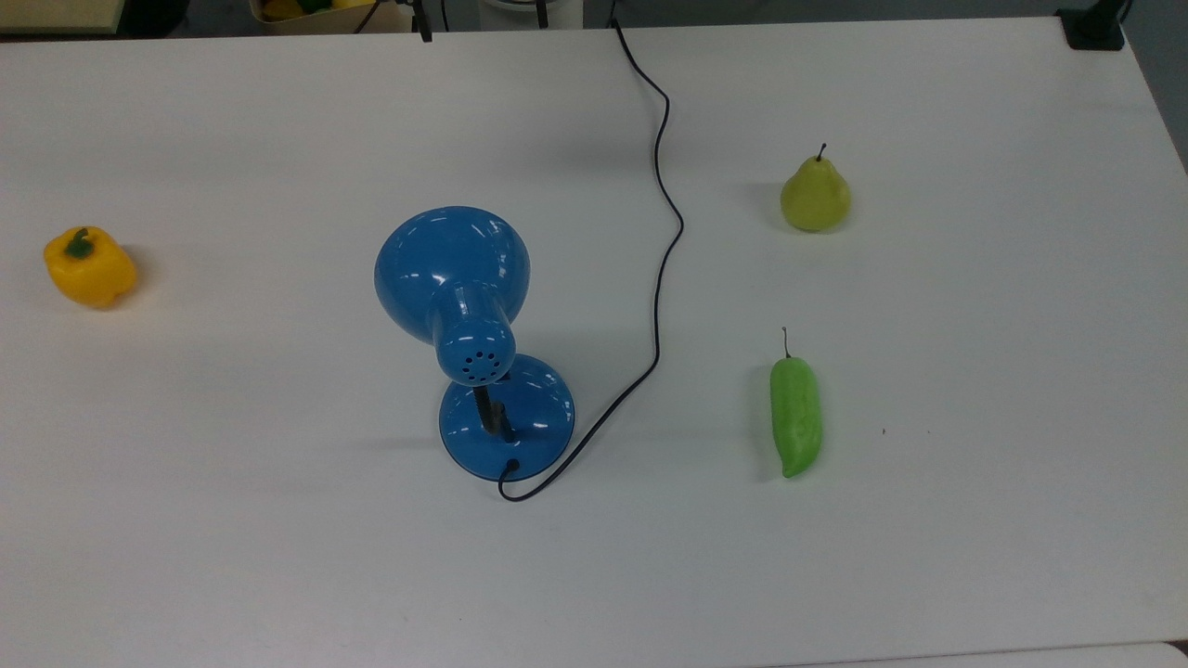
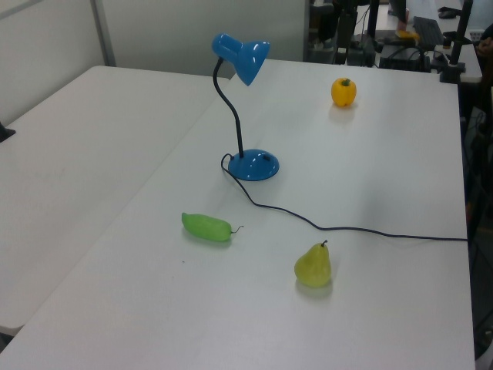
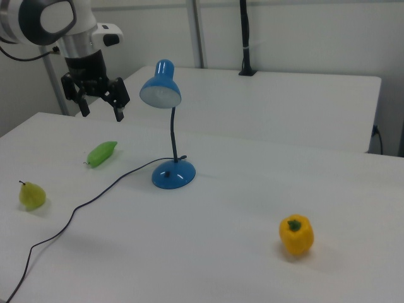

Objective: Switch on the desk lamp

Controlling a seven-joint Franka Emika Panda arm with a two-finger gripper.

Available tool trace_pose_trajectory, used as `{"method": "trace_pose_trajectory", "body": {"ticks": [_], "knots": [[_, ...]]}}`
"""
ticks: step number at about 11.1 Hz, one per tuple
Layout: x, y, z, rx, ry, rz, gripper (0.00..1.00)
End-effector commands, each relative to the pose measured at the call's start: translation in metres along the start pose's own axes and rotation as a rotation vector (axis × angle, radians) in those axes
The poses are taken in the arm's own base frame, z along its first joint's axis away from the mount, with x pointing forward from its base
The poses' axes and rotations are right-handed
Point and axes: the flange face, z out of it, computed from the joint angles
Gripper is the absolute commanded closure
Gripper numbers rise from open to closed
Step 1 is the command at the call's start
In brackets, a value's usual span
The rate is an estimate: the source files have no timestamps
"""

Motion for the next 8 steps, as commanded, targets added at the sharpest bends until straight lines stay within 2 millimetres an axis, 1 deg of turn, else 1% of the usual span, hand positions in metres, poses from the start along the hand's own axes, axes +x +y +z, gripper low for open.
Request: {"method": "trace_pose_trajectory", "body": {"ticks": [1,8], "knots": [[-0.0031,-0.0025,-0.0014,-0.002,0.008,-0.020,0.00],[-0.0043,0.0017,-0.0023,-0.003,0.007,-0.021,0.00]]}}
